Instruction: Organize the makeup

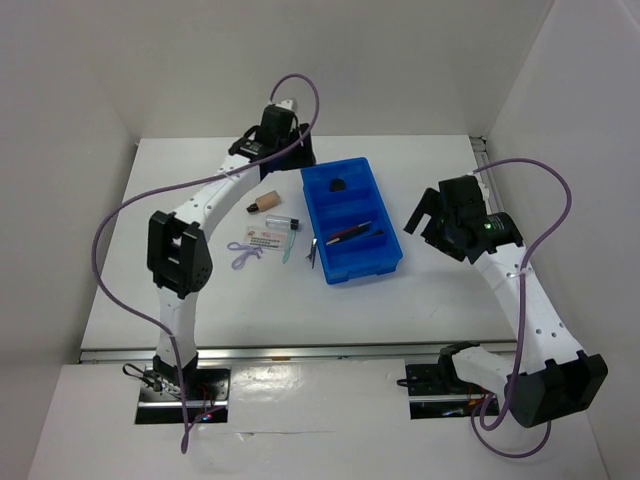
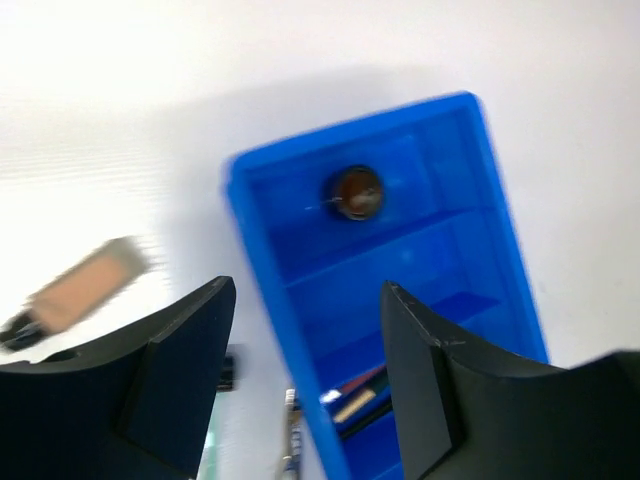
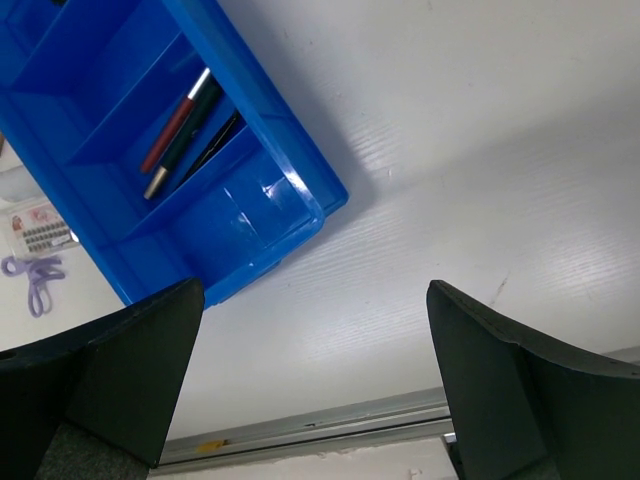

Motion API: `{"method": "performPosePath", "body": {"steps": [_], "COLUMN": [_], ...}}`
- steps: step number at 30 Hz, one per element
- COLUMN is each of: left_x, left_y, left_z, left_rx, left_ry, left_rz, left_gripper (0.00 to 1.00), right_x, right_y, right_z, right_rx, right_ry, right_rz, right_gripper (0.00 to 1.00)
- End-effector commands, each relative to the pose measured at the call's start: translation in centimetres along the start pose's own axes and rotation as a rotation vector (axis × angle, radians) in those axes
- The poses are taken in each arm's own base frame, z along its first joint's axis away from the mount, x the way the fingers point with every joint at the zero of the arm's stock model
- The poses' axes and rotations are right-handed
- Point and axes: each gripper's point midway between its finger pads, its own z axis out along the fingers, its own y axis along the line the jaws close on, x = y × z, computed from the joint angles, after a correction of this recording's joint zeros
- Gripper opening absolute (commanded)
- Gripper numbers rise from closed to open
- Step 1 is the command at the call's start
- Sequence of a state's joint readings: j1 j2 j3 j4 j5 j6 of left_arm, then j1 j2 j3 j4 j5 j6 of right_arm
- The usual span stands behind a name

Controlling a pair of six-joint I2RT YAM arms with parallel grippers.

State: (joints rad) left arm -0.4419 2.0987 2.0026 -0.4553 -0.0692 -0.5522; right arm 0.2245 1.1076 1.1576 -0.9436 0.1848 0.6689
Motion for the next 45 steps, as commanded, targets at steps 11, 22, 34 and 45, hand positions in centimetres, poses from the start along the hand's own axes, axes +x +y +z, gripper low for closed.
{"method": "performPosePath", "body": {"steps": [11,22,34,45], "left_x": [4.1,7.0,8.5,6.1], "left_y": [13.9,16.6,18.5,18.1], "left_z": [2.1,4.1,6.1,4.9], "left_rx": [-0.355,-0.388,-0.443,-0.406], "left_ry": [0.246,0.343,0.383,0.321], "left_rz": [0.230,0.272,0.321,0.253], "left_gripper": [0.97,0.98,0.94,0.45], "right_x": [0.0,0.1,-0.3,-0.4], "right_y": [1.5,1.9,1.9,2.1], "right_z": [-0.3,-0.1,-0.2,-0.2], "right_rx": [-0.084,-0.099,-0.098,-0.098], "right_ry": [0.006,0.017,0.004,0.004], "right_rz": [0.030,0.030,0.031,0.031], "right_gripper": [1.00,1.00,1.00,1.00]}}
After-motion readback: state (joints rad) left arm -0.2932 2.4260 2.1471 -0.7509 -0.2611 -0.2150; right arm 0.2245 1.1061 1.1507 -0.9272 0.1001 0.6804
